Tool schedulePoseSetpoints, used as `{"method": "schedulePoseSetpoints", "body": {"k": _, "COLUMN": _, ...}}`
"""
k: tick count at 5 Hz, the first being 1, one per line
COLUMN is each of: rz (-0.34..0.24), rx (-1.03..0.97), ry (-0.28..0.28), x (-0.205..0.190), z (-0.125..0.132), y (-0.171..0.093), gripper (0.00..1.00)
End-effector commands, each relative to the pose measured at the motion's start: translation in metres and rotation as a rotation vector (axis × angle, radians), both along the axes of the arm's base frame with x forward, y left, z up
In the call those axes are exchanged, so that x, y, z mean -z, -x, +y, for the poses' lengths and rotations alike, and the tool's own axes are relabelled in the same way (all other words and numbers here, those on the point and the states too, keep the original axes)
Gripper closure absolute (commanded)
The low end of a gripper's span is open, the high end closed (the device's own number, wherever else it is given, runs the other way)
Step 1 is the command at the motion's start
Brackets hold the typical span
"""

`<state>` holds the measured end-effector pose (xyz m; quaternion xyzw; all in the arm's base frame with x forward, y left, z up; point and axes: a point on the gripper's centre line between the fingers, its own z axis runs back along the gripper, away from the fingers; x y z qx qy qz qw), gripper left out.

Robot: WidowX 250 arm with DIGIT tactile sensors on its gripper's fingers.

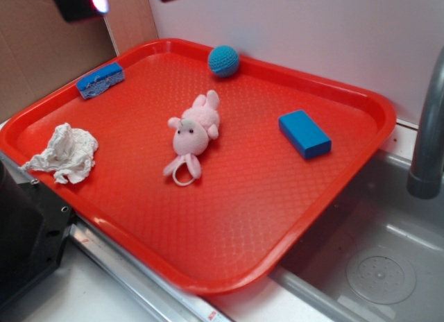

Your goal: Grab the blue block.

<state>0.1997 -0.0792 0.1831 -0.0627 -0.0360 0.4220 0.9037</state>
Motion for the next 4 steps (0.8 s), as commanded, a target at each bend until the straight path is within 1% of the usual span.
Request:
{"method": "schedulePoseSetpoints", "body": {"k": 1, "rz": -0.039, "rx": -0.16, "ry": 0.012, "x": 0.025, "z": -0.026, "y": -0.039, "gripper": 0.0}}
{"method": "schedulePoseSetpoints", "body": {"k": 2, "rz": -0.011, "rx": -0.263, "ry": 0.007, "x": 0.051, "z": -0.033, "y": -0.061, "gripper": 0.0}}
{"method": "schedulePoseSetpoints", "body": {"k": 3, "rz": 0.002, "rx": -0.313, "ry": -0.011, "x": 0.073, "z": -0.036, "y": -0.075, "gripper": 0.0}}
{"method": "schedulePoseSetpoints", "body": {"k": 4, "rz": 0.019, "rx": -0.31, "ry": -0.038, "x": 0.094, "z": -0.045, "y": -0.09, "gripper": 0.0}}
